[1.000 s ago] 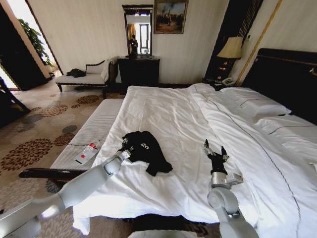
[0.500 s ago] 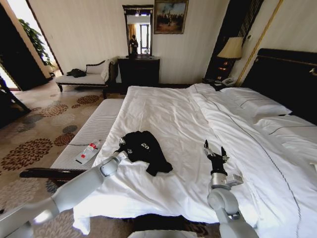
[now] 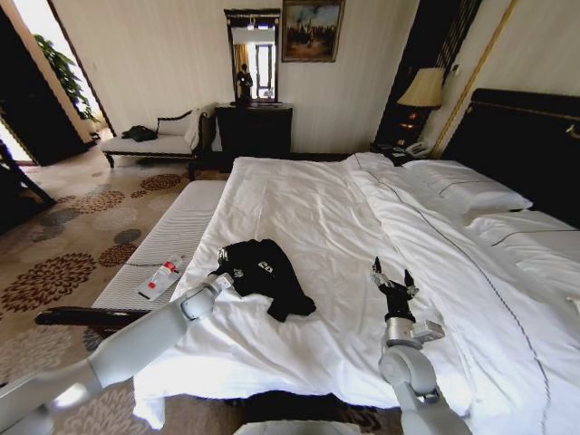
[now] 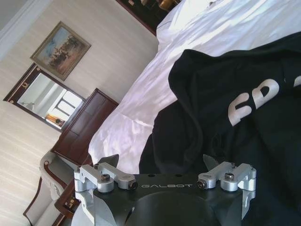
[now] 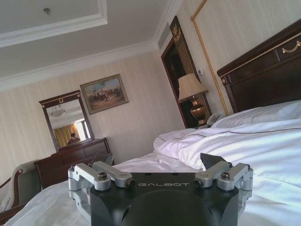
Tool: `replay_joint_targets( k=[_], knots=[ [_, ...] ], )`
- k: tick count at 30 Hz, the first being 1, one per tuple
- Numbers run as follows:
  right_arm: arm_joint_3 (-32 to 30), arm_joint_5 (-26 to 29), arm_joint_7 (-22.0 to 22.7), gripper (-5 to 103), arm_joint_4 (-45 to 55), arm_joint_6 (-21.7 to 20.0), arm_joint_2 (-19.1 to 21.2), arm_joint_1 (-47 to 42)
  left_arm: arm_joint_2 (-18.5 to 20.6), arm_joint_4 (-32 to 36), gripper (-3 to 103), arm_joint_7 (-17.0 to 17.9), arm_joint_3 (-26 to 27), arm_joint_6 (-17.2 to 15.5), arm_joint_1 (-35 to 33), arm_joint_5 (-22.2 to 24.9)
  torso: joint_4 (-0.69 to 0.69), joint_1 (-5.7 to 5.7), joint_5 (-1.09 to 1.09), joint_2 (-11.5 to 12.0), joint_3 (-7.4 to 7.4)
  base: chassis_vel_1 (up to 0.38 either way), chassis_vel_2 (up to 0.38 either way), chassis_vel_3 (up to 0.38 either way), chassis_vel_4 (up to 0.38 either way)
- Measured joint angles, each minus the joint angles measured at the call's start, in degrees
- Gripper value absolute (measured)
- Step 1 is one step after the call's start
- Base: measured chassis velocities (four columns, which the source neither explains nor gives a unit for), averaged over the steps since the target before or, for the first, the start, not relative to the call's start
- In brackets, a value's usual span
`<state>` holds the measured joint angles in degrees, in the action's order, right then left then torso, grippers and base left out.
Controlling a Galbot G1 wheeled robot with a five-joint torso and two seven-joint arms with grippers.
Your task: Fold the clothes on the bed.
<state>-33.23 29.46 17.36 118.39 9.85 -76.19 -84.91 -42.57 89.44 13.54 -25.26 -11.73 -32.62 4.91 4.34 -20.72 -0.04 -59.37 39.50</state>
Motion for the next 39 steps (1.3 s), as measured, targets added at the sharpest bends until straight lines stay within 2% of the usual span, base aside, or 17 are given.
replay_joint_targets(
  k=[3, 7, 17, 20, 22, 28, 32, 35, 37, 39],
  knots=[
    [0.47, -0.35, 0.00, 100, -0.14, -0.02, -0.30, 0.05, 1.45, 0.66, 100, -0.66, 1.08, 0.12, -1.06, -0.28, -0.02, 0.00, 0.01, 0.00, 0.00, 0.000, 0.000, 0.000, 0.000],
    [0.84, -0.55, 0.00, 100, -0.19, -0.09, -0.44, 0.11, 1.55, 0.44, 100, -1.07, 2.18, 0.51, -1.76, -0.50, -0.02, 0.00, 0.00, 0.00, 0.00, 0.000, 0.000, 0.000, 0.000],
    [1.11, -0.87, 0.01, 100, -0.28, -0.22, -0.60, 0.05, -2.93, -2.88, 100, -1.48, 1.24, 1.20, -1.04, -0.61, 0.01, 0.00, 0.00, 0.00, 0.00, 0.000, 0.000, 0.000, 0.000],
    [1.05, -0.88, 0.02, 100, -0.25, -0.23, -0.60, -0.04, -3.59, -3.48, 103, -1.48, 0.96, 1.20, -0.65, -0.71, 0.00, 0.00, 0.01, 0.00, 0.00, 0.000, 0.000, 0.000, 0.000],
    [0.98, -0.88, 0.02, 100, -0.25, -0.23, -0.59, -0.09, -4.13, -4.39, 99, -1.49, 0.73, 1.20, 0.01, -0.83, -0.01, 0.00, 0.01, 0.00, 0.00, 0.000, 0.000, 0.000, 0.000],
    [1.05, -0.89, 0.03, 100, -0.24, -0.22, -0.64, -0.09, -4.77, -5.23, 96, -1.49, 0.70, 1.23, 0.60, -0.72, -0.01, 0.00, 0.01, 0.00, 0.00, 0.000, 0.000, 0.000, 0.000],
    [1.09, -0.90, 0.04, 100, -0.24, -0.19, -0.64, -0.11, -5.90, -6.44, 88, -1.49, 0.67, 1.40, 1.06, -0.70, -0.01, 0.00, 0.01, 0.00, 0.00, 0.000, 0.000, 0.000, 0.000],
    [0.97, -0.89, 0.04, 100, -0.24, -0.15, -0.56, -0.17, -6.79, -7.36, 73, -1.75, 0.53, 1.70, 1.60, -0.78, 0.00, 0.00, 0.01, 0.00, 0.00, 0.000, 0.000, 0.000, 0.000],
    [0.88, -0.89, 0.05, 100, -0.24, -0.13, -0.55, -0.22, -6.90, -7.55, 73, -1.98, 0.41, 1.76, 1.81, -0.86, 0.00, 0.00, 0.01, 0.00, 0.00, 0.000, 0.000, 0.000, 0.000],
    [0.76, -0.87, 0.07, 100, -0.23, -0.05, -0.51, -0.37, -7.03, -7.98, 61, -2.24, 0.20, 1.85, 2.17, -0.97, 0.00, 0.00, 0.01, 0.00, 0.00, 0.000, 0.000, 0.000, 0.000]
  ],
)
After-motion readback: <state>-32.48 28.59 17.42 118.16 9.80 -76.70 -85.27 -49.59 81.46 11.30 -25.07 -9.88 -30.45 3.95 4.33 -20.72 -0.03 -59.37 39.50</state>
